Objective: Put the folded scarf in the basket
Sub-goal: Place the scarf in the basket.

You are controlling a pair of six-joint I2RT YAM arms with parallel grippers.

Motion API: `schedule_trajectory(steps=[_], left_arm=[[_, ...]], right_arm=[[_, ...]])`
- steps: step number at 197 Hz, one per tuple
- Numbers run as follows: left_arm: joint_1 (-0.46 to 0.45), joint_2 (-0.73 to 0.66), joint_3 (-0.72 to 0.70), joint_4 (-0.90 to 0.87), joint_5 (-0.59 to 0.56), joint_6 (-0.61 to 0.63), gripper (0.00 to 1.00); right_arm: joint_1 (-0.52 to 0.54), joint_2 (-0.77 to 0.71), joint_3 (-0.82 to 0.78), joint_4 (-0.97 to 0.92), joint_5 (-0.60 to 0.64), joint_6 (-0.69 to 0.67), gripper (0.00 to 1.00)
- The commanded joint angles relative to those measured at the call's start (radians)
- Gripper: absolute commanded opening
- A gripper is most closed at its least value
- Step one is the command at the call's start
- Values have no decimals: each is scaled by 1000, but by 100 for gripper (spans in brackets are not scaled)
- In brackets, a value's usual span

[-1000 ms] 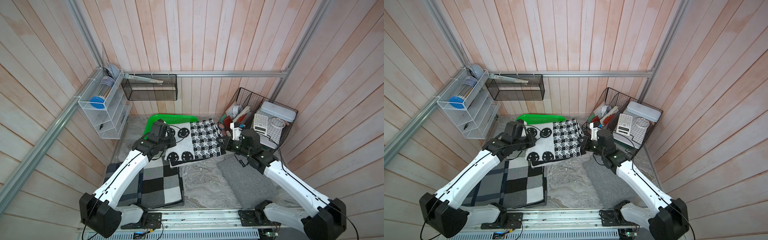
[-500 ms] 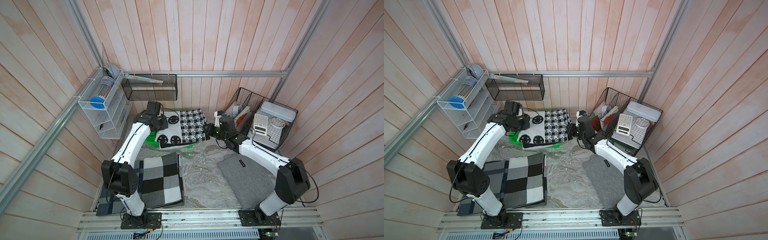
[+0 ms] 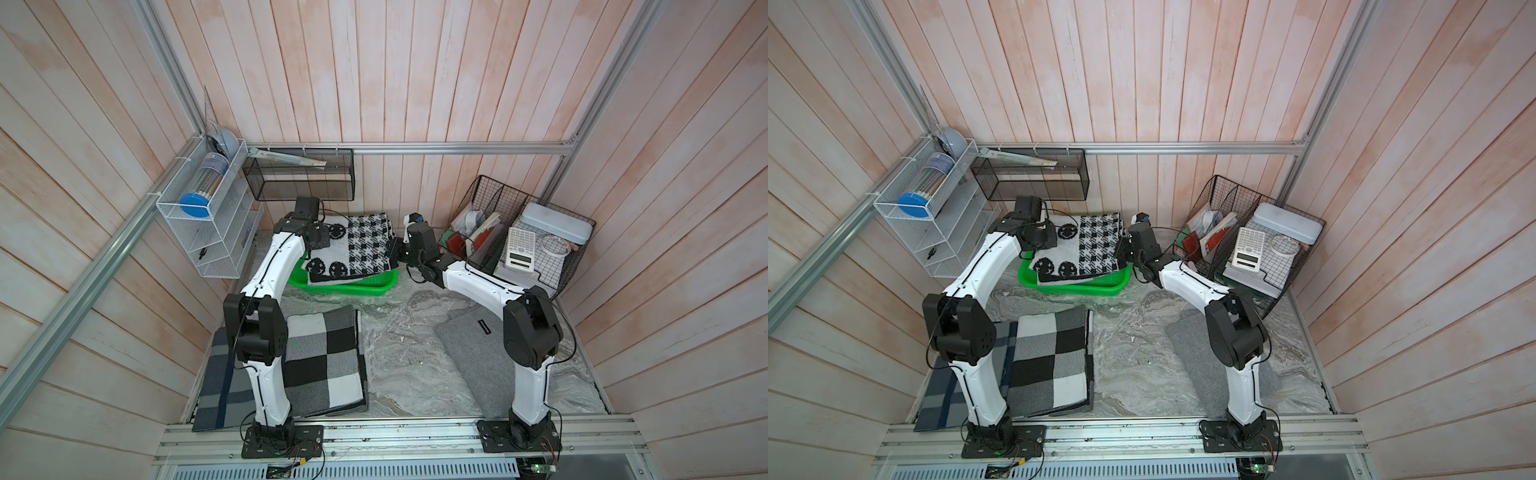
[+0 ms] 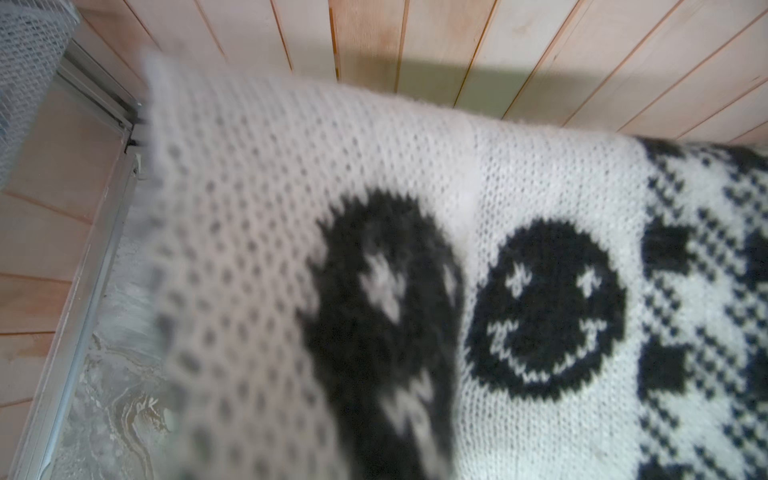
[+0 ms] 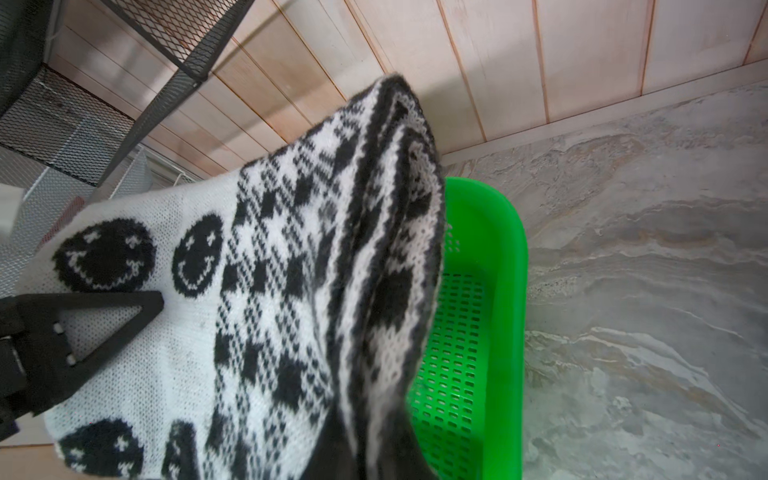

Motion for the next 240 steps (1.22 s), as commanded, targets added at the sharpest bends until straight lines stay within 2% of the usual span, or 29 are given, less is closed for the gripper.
schedule_trajectory(steps=[1, 33, 59, 62, 68, 74, 78, 83, 89, 98, 109, 136, 165, 178, 207, 223, 240], left_arm=[[11, 24, 38, 103, -58, 24, 0], [13, 57, 17, 111, -85, 25, 1], [12, 65, -20, 137, -124, 48, 10], [12, 63, -26, 141, -130, 46, 12], [12, 57, -40, 159, -141, 43, 23], [12, 45, -62, 180, -146, 42, 40], [13, 35, -77, 197, -147, 41, 50], [13, 20, -100, 220, -148, 41, 58], [13, 0, -127, 250, -145, 40, 66], [13, -34, -180, 298, -142, 43, 78], [13, -85, -248, 369, -133, 53, 85], [10, -225, -436, 530, -133, 80, 91], [5, -409, -662, 701, -134, 81, 92], [2, -511, -805, 799, -133, 56, 92], [-10, -745, -1167, 1132, -66, 44, 92], [-39, -860, -1317, 1236, -123, 70, 92], [-71, -975, -1397, 1193, -188, 71, 92]], right_arm=[[-1, 34, 33, 17, 56, -11, 0], [2, 73, 29, 16, 66, -7, 0], [2, 102, 52, -14, 68, -13, 0], [3, 106, 53, -16, 67, -14, 0], [3, 111, 58, -18, 62, -18, 6], [3, 116, 60, -18, 58, -19, 13], [4, 119, 60, -15, 55, -19, 20], [5, 121, 60, -11, 50, -19, 31], [5, 121, 60, -7, 43, -19, 41], [5, 120, 58, 2, 33, -19, 51], [5, 110, 54, 6, 26, -25, 60], [6, 62, 15, 14, 27, -64, 71], [7, -21, -95, 65, 17, -82, 74], [15, -66, -156, 89, 14, -88, 75], [50, -176, -305, 148, 13, -107, 76], [78, -235, -389, 176, 15, -121, 76], [116, -284, -476, 223, 21, -122, 76]])
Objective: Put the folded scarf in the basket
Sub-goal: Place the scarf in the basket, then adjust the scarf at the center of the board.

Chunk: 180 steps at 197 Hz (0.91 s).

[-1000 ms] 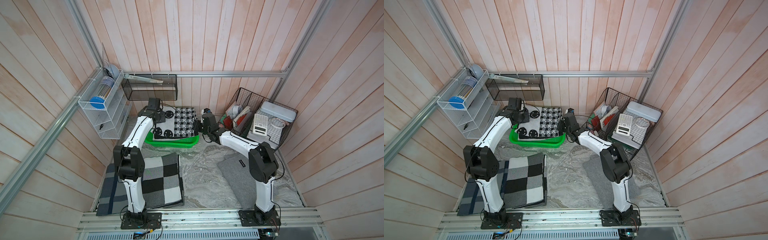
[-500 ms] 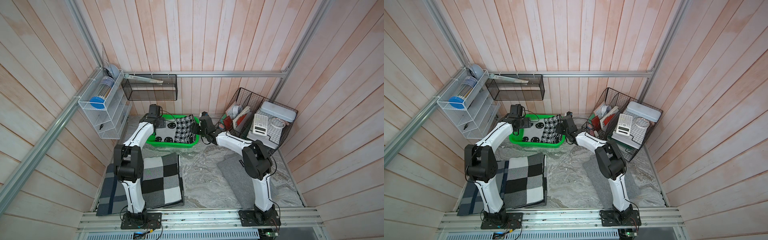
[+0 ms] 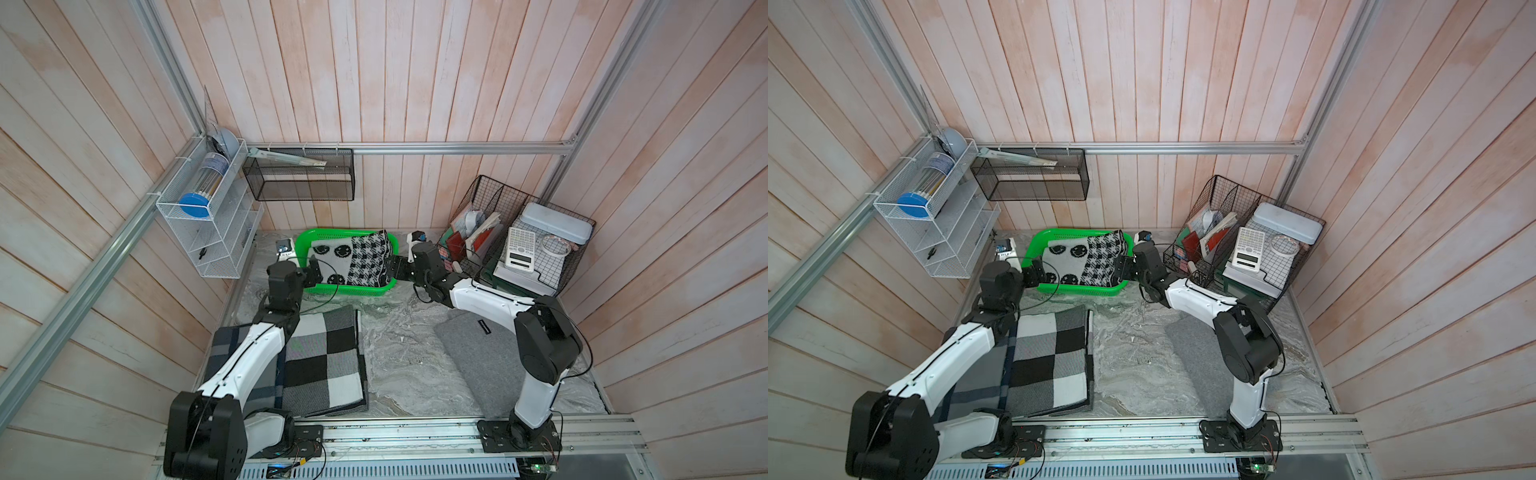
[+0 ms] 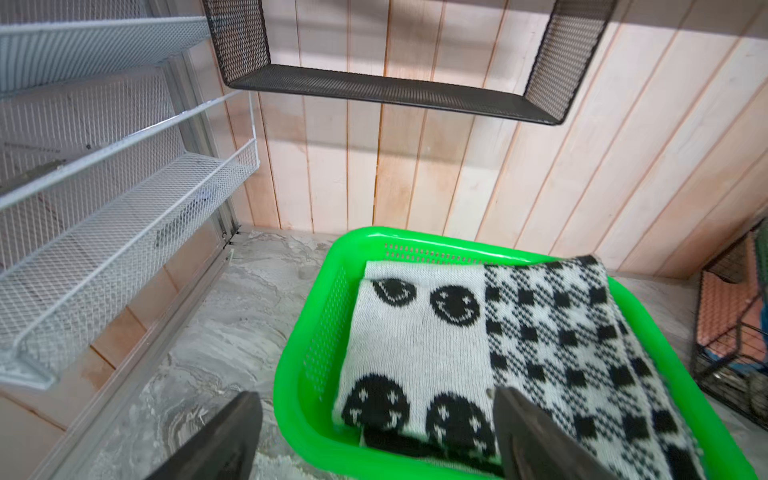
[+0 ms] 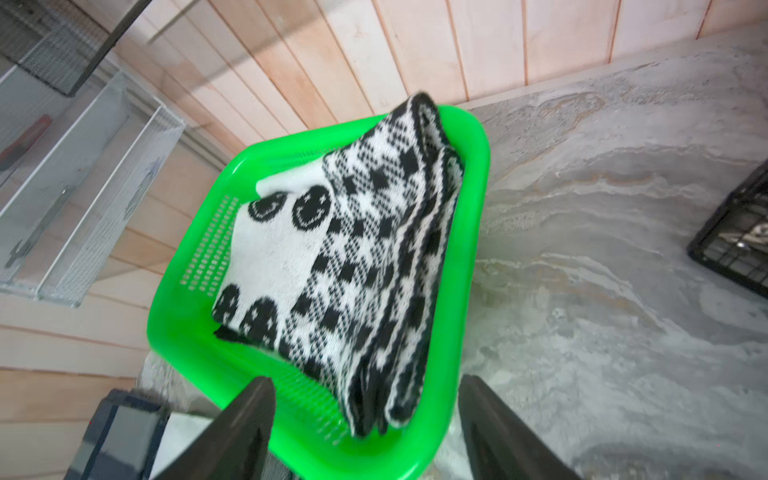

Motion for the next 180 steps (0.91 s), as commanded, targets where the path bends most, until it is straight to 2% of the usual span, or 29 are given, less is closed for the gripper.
schedule_trajectory(steps=[1, 27, 43, 88, 117, 180], left_arm=[[-37, -117, -99, 132, -69, 18, 92], [-63, -250, -184, 42, -88, 86, 93], [-82, -314, -232, 22, -166, 102, 92], [-86, -384, -360, 100, -207, 76, 92], [-84, -376, -409, 162, -264, 139, 92], [-84, -218, -463, 356, -223, 194, 91]], right_arm=[[53, -61, -95, 88, 1, -27, 76], [111, -101, -185, 130, 14, -3, 76], [137, -109, -229, 145, 16, 37, 76], [201, -79, -318, 226, 6, 138, 76], [239, -34, -321, 234, -7, 163, 76], [256, 57, -273, 219, -46, 192, 77]])
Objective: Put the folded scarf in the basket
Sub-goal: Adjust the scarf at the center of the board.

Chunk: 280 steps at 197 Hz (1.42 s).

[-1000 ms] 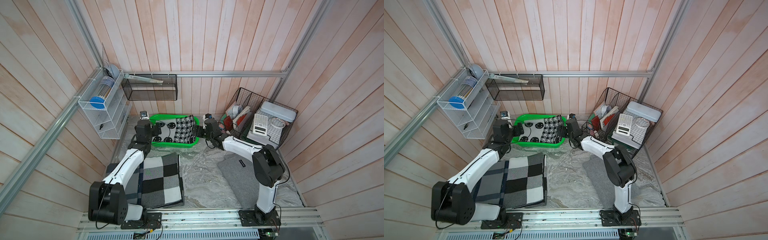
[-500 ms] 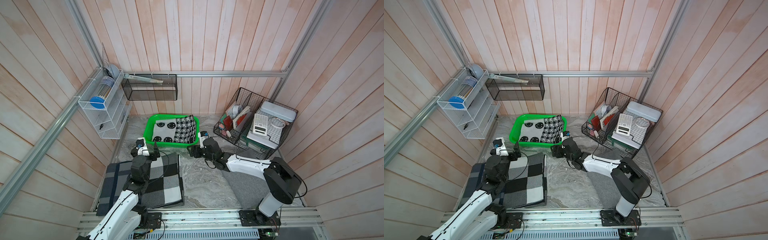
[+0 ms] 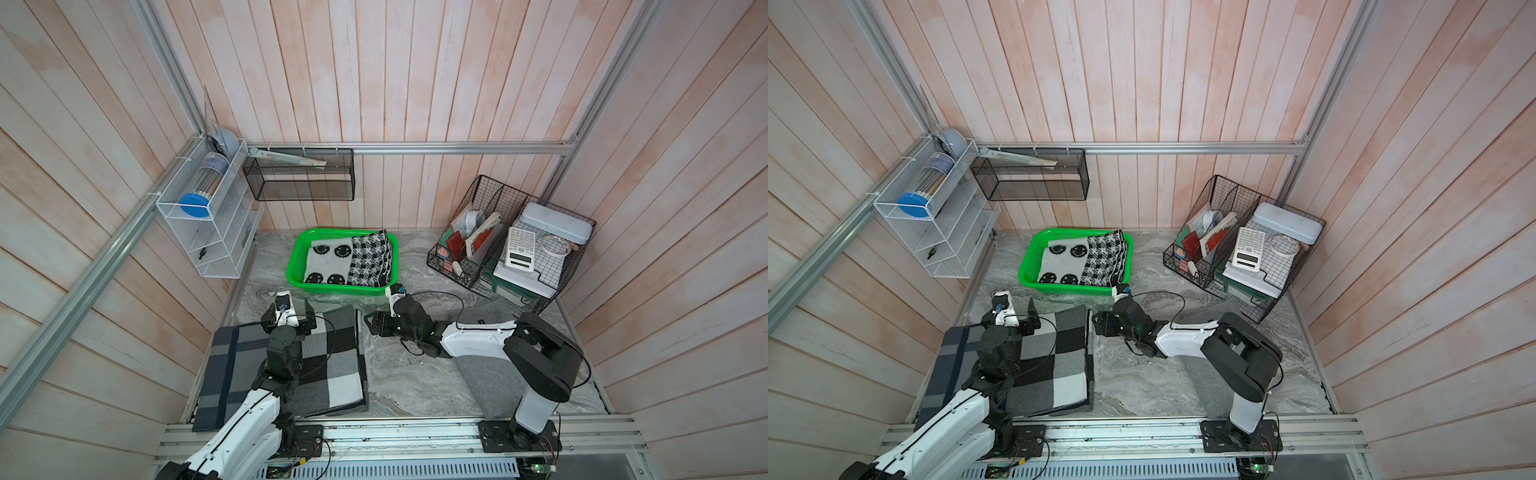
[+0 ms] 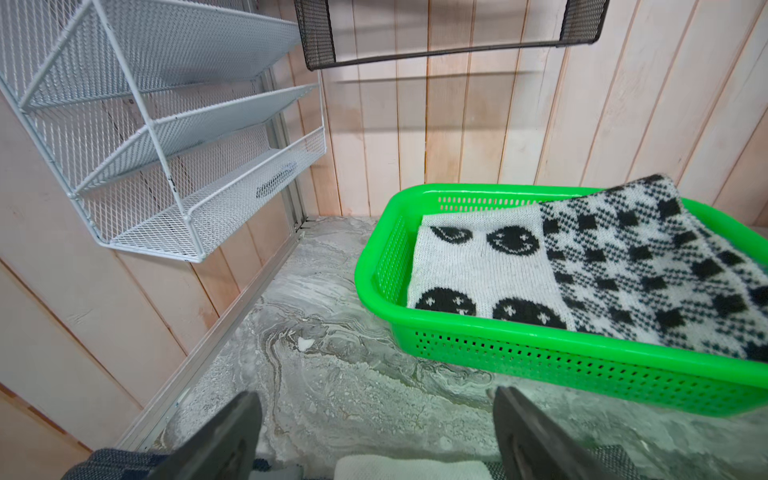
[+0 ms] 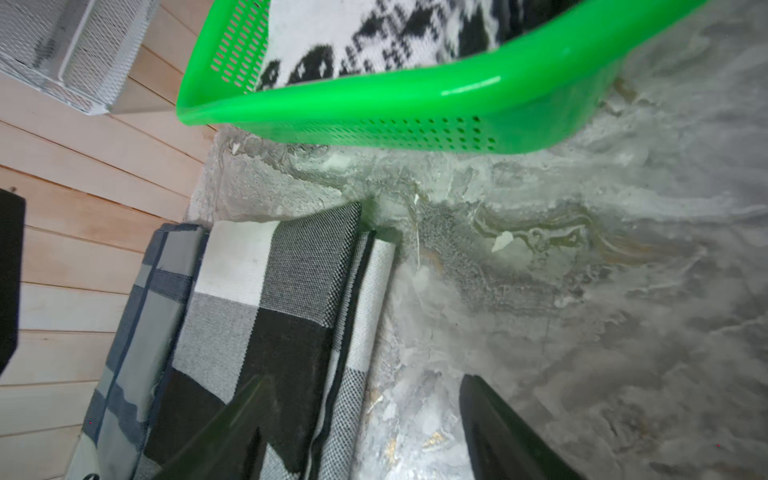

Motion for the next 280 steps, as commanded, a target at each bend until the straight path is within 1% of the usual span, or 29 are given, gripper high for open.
schedule_trajectory(steps=[1, 30, 37, 52, 63, 91, 110, 123, 136, 146, 155, 176, 193, 203, 209, 215, 220, 222, 228, 238, 248, 263, 280], left_arm=[[-2, 44, -25, 106, 8, 36, 91], [12, 77, -32, 128, 35, 26, 91], [23, 81, -32, 125, 37, 10, 92], [72, 90, -31, 118, 94, -32, 92], [94, 105, -29, 121, 106, -49, 91], [113, 157, -8, 118, 112, -40, 92], [116, 166, 5, 102, 122, -34, 91], [117, 176, 3, 122, 112, -20, 91], [120, 190, -17, 189, 91, -21, 91], [122, 205, -26, 240, 101, -15, 91], [123, 218, -19, 243, 106, -19, 92], [125, 261, 4, 244, 124, -65, 92], [125, 268, -1, 278, 109, -172, 94], [118, 249, -11, 281, 120, -167, 94], [112, 229, -14, 257, 106, -168, 94], [107, 195, -16, 224, 69, -174, 94], [107, 162, -12, 187, 44, -176, 96], [107, 147, -8, 171, 33, -199, 97], [108, 104, 9, 104, -10, -221, 100], [112, 35, 70, -36, -29, -258, 100], [121, -7, 132, -162, 5, -319, 100], [123, -21, 183, -233, 122, -372, 100], [124, -5, 233, -333, 158, -489, 100]], right_arm=[[11, 36, 41, -1, -21, 15, 77], [22, 82, 79, -22, -36, 30, 78], [25, 96, 87, -21, -40, 38, 79], [29, 130, 109, -21, -54, 59, 81], [33, 152, 127, -25, -65, 69, 81], [42, 179, 153, -35, -65, 81, 83], [44, 194, 170, -52, -65, 80, 83], [45, 204, 182, -63, -65, 78, 84], [47, 219, 191, -63, -68, 81, 84], [48, 231, 201, -64, -75, 85, 84], [49, 245, 212, -64, -79, 91, 84], [53, 281, 244, -68, -88, 102, 84], [57, 302, 262, -62, -93, 117, 84], [57, 311, 268, -55, -94, 125, 84], [58, 315, 272, -50, -94, 129, 84], [60, 321, 278, -47, -96, 133, 84], [61, 326, 281, -47, -96, 135, 84], [60, 329, 284, -48, -97, 135, 84], [60, 336, 291, -47, -99, 137, 84], [62, 349, 302, -55, -99, 141, 84], [62, 362, 319, -78, -94, 147, 84], [61, 370, 323, -89, -84, 157, 82], [61, 376, 321, -81, -75, 175, 77]])
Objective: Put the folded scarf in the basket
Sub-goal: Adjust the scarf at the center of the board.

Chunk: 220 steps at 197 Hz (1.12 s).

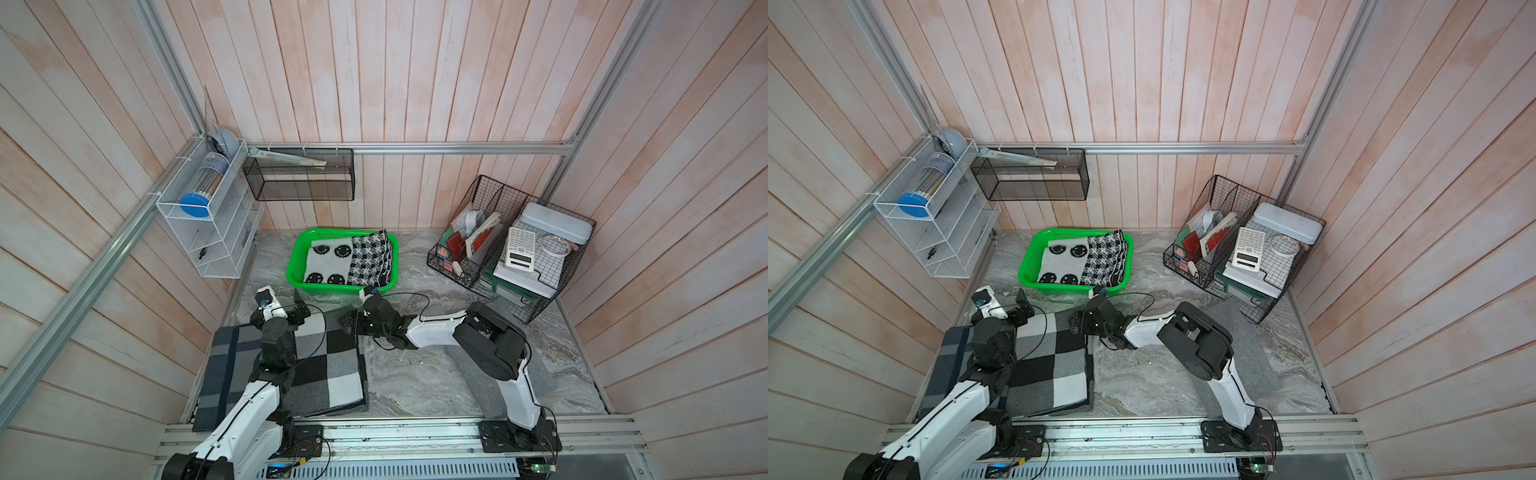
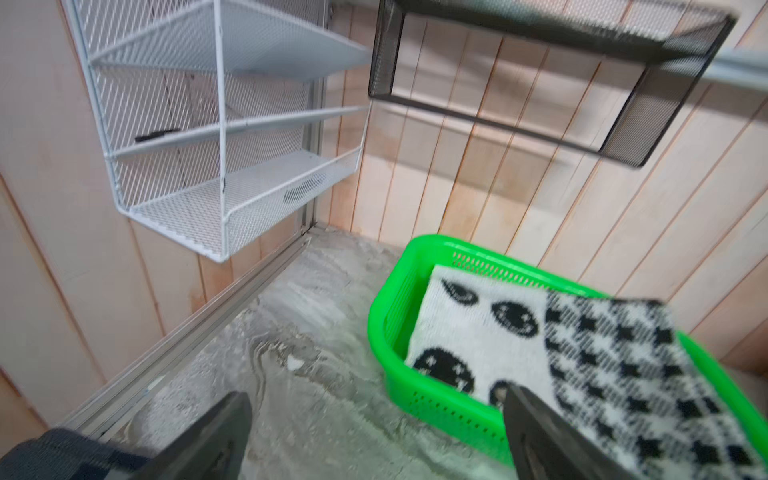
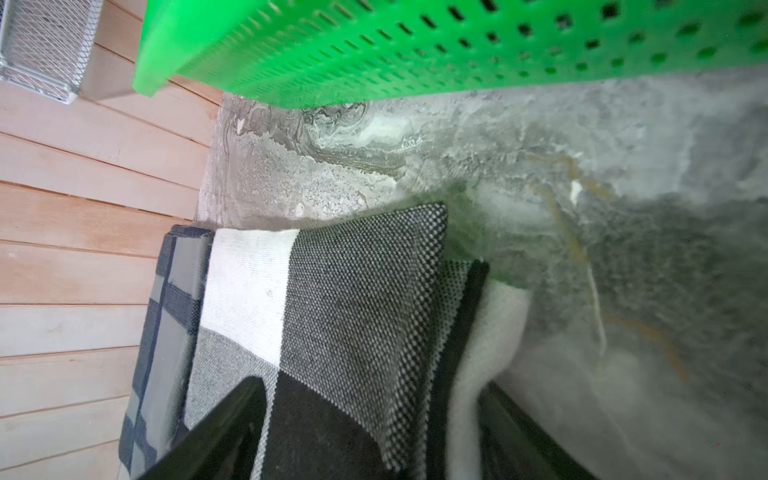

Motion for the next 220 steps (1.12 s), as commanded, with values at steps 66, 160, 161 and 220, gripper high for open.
schedule_trajectory(steps=[66, 160, 161, 220], left_arm=[[-1, 19, 35, -323, 249, -611, 100], [-170, -21, 50, -411, 202, -449, 100], [-172, -21, 51, -410, 203, -447, 100], [-285, 5, 66, -427, 184, -459, 100]], right_arm=[[6, 34, -63, 3, 17, 66, 0], [-86, -310, -590, 118, 211, 146, 0], [-87, -317, -597, 117, 214, 147, 0], [-99, -575, -732, -179, 259, 118, 39]])
